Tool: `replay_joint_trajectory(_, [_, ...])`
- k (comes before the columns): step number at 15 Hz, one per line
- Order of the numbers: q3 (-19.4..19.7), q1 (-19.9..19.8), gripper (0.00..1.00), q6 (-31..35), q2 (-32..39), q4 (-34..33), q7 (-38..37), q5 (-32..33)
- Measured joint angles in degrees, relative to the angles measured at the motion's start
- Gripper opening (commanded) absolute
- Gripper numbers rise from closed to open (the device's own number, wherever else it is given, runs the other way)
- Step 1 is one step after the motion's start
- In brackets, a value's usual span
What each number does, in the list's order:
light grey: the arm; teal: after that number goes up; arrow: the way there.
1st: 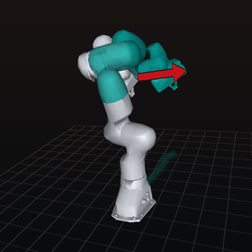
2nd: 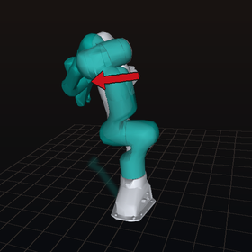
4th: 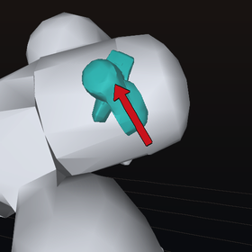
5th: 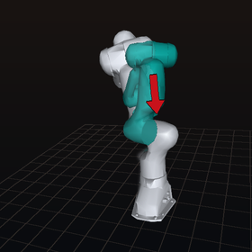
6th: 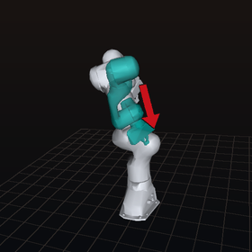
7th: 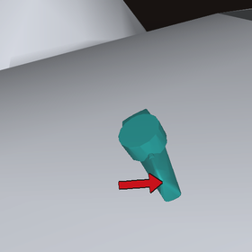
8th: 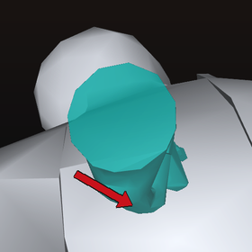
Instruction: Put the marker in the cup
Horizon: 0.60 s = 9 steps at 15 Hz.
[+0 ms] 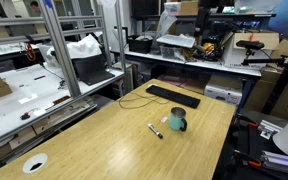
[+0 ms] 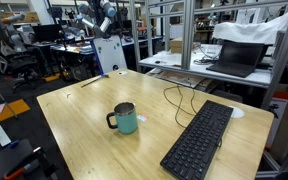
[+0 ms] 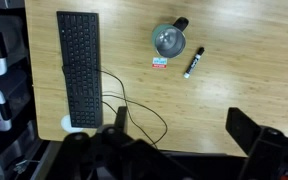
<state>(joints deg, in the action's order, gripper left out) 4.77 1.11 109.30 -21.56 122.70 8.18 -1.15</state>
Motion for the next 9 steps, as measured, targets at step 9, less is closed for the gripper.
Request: replay_joint_trajectory(9, [-0.33,0.00,1.00,0.32,1.90,1.40,-0.33,-0.03])
